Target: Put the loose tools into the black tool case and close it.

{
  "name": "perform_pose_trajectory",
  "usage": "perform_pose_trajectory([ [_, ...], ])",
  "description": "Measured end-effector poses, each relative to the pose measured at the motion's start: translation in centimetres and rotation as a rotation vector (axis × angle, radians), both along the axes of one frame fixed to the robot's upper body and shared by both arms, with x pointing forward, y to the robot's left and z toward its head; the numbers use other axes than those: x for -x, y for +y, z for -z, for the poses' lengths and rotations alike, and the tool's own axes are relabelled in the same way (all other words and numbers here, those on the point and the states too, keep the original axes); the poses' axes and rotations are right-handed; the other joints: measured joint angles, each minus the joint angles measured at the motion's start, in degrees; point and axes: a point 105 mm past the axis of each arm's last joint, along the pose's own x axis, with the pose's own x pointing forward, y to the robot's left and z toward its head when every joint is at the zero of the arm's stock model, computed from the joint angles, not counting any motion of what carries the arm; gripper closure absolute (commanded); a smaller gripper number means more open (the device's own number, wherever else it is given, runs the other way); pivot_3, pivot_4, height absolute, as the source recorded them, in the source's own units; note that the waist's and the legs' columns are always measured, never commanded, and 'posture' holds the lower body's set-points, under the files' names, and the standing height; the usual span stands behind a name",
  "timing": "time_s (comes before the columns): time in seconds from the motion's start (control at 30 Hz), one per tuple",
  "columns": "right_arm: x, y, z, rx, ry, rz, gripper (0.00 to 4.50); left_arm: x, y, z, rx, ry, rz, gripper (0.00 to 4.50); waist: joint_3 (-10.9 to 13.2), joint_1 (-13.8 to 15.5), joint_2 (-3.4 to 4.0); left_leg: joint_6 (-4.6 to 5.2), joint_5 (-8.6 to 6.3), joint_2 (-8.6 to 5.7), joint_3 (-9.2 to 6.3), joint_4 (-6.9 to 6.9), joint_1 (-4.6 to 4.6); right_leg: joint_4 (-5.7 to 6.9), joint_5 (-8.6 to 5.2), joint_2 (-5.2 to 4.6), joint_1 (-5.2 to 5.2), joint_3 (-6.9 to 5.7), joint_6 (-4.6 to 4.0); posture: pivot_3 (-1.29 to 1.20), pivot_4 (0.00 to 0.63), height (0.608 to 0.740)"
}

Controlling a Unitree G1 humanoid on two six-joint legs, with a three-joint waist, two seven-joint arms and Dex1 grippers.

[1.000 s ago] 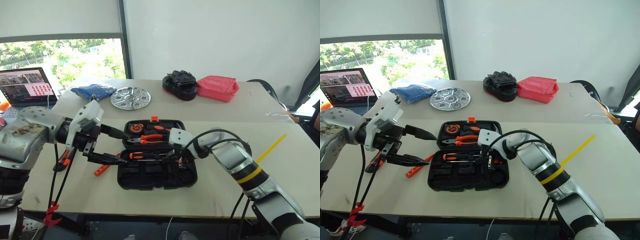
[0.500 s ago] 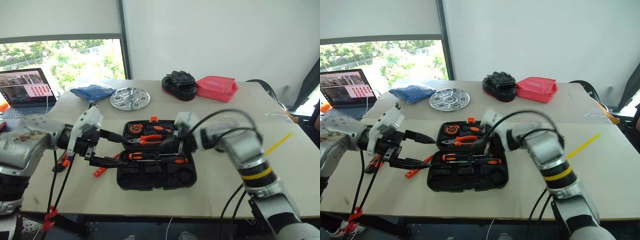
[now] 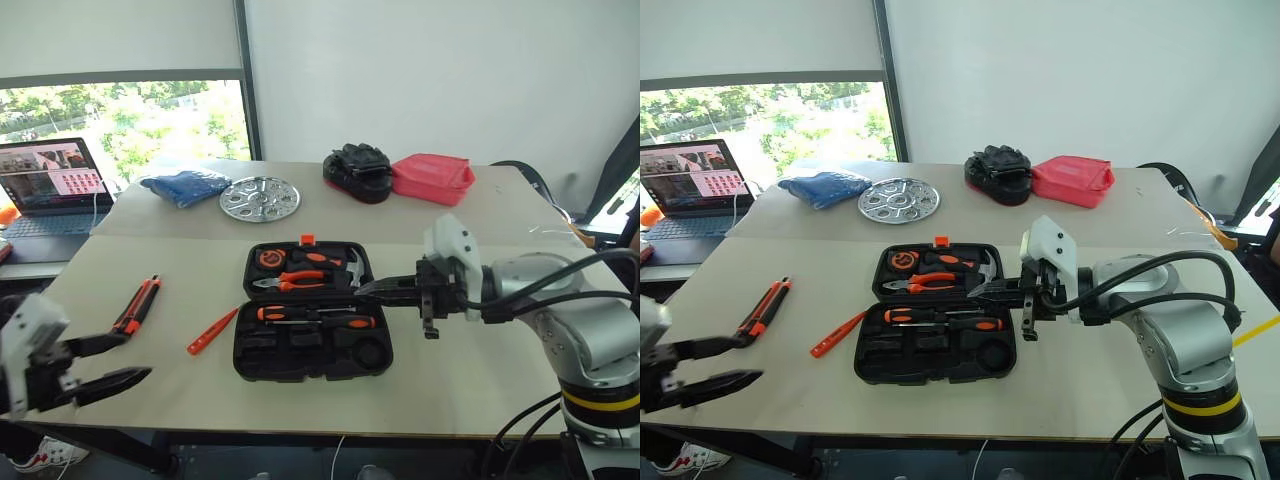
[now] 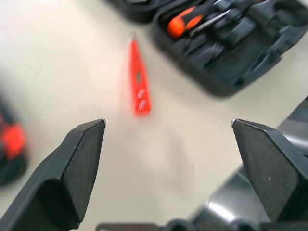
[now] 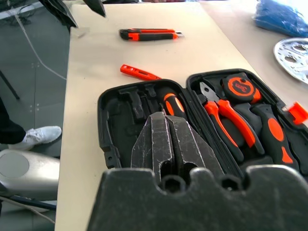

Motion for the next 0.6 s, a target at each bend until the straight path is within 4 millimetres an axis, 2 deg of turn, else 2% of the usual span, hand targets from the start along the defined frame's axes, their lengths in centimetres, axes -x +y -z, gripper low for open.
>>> perform_pose_trajectory([
  [0.1,0.1,0.1,-0.3,-0.009,-0.011,-0.012,4.44,0.4,0.7,0.2,-0.056,-0.001,-0.021,0.0,0.0,0.6,0.0,-0.02,0.01,-0.02,0.01,0.0,0.01,-0.04,0.0,-0.02,0.04,-0.01,0.0,0.0,0.15,0.74],
  [0.23,0.4,0.0,-0.4,-0.004,-0.009,-0.027,3.4,-0.8,-0.1,-0.1,-0.112,-0.005,0.024,0.0,0.0,1.0,-0.06,-0.03,0.02,-0.01,0.05,0.0,-0.01,-0.09,0.01,-0.02,0.03,-0.01,0.01,0.0,0.15,0.74],
  [0.27,0.5,0.0,-0.4,-0.006,-0.005,-0.036,2.96,-1.2,-0.5,-0.2,-0.126,-0.003,0.04,0.0,0.0,1.0,-0.06,-0.03,0.02,0.0,0.05,-0.02,-0.02,-0.09,0.01,-0.02,0.01,-0.01,0.01,0.0,0.15,0.74],
  [0.33,0.8,-0.1,-0.4,-0.005,0.009,-0.049,2.37,-2.5,-1.5,-0.4,-0.148,-0.006,0.069,0.0,0.0,1.1,-0.05,-0.03,0.02,-0.01,0.05,-0.05,-0.02,-0.09,0.01,-0.02,0.0,0.0,0.0,0.0,0.15,0.74],
  [0.4,1.2,-0.1,-0.6,-0.01,0.013,-0.071,1.79,-4.5,-2.8,-1.0,-0.177,-0.012,0.078,0.0,0.0,1.5,-0.09,-0.03,0.02,-0.03,0.01,-0.05,-0.08,-0.07,0.01,0.06,-0.01,-0.05,0.01,0.0,0.15,0.74],
  [0.43,1.5,0.0,-0.8,-0.012,0.009,-0.081,1.38,-5.2,-3.3,-1.2,-0.185,-0.005,0.08,0.0,0.0,1.5,-0.1,-0.03,0.02,-0.04,0.01,-0.04,-0.08,-0.08,0.02,0.08,-0.01,-0.05,0.0,0.0,0.15,0.74],
  [0.57,1.9,0.0,-0.9,-0.011,-0.005,-0.079,0.01,-6.9,-5.6,-0.7,-0.221,0.076,0.121,0.0,0.0,0.8,-0.1,-0.03,0.01,-0.12,0.06,-0.14,-0.18,-0.12,0.01,0.09,-0.15,0.02,0.02,0.0,0.15,0.74],
  [0.6,2.1,0.0,-0.9,-0.012,-0.005,-0.08,0.01,-7.4,-6.1,-0.4,-0.226,0.095,0.123,0.0,0.0,0.7,-0.1,-0.03,0.01,-0.11,0.05,-0.15,-0.2,-0.1,0.01,0.11,-0.14,0.02,0.02,0.0,0.15,0.74],
])
